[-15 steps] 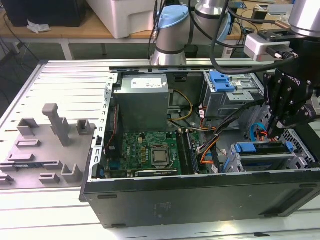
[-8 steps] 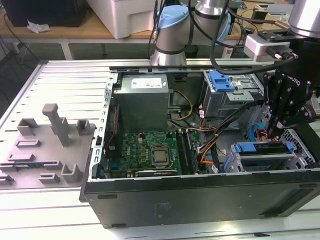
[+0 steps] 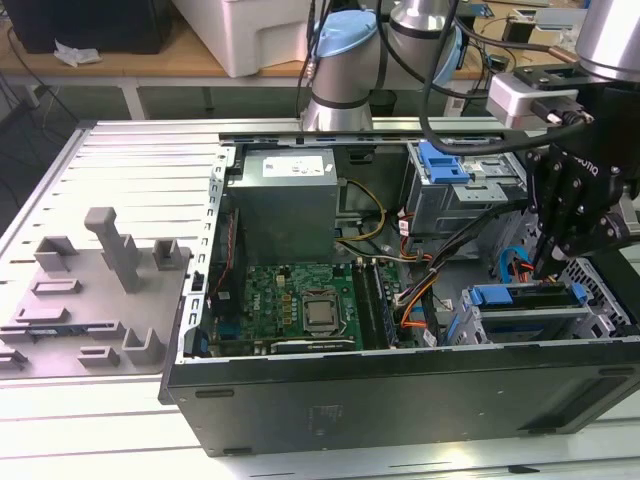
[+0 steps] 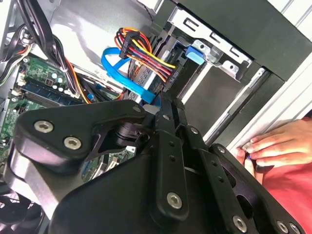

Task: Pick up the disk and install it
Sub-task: 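Insert the second disk wire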

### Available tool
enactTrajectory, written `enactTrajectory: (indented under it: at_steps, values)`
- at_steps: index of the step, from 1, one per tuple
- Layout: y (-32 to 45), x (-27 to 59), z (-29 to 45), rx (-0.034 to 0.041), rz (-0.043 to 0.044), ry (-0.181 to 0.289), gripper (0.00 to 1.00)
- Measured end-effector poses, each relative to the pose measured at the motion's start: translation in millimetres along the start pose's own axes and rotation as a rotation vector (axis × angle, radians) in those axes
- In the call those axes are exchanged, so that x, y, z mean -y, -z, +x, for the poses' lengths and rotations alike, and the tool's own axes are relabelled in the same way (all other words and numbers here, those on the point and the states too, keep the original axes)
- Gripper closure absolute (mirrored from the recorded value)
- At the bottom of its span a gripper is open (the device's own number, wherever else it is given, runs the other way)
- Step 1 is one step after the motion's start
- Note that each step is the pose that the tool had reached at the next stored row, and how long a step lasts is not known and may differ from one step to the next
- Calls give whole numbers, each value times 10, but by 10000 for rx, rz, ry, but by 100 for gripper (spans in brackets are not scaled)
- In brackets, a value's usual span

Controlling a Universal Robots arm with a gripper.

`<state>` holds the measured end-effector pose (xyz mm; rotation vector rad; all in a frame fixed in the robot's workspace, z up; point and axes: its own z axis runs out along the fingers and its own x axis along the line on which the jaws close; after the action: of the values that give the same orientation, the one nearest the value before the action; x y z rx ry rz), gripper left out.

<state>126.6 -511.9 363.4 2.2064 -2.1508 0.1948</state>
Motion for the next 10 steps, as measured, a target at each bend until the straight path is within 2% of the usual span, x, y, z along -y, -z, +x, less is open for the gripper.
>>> enactTrajectory:
  at_steps: [10]
  values:
    - [-48, -4, -5, 9, 0, 0, 84]
